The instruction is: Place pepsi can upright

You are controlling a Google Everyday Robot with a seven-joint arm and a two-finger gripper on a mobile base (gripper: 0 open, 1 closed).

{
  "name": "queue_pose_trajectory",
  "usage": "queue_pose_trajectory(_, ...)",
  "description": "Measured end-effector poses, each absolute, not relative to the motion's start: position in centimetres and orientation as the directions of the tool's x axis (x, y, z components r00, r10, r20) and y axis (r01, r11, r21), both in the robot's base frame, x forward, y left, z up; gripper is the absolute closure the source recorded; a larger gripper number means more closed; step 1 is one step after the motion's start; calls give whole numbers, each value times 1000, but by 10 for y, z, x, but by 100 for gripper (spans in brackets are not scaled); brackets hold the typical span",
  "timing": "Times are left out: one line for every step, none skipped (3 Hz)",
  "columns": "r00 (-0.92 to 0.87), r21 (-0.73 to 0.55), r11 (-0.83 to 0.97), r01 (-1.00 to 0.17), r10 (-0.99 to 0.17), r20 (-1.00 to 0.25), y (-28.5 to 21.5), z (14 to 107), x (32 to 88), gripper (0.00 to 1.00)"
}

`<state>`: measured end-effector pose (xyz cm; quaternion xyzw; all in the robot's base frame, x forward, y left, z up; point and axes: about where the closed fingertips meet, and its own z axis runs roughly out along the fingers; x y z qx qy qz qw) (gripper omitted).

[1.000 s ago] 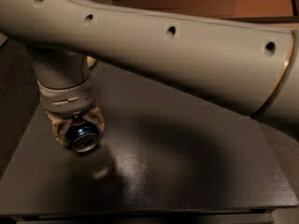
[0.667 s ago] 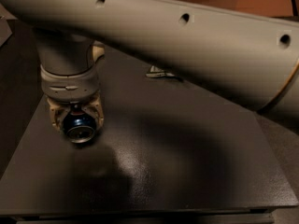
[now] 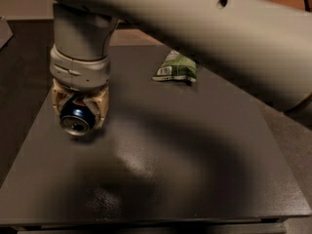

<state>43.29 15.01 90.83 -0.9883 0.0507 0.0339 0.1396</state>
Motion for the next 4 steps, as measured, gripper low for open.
queue_pose_trajectory(960, -351, -895, -275, -233, -158, 153, 915, 441, 100)
queue_pose_trajectory(910, -450, -793, -410, -326, -255, 160, 925, 449, 100)
queue_pose_trajectory(911, -449, -794, -410, -326, -255, 160, 925, 449, 100)
queue_pose_trajectory(894, -470, -765, -441, -331, -301, 157, 926, 451, 100)
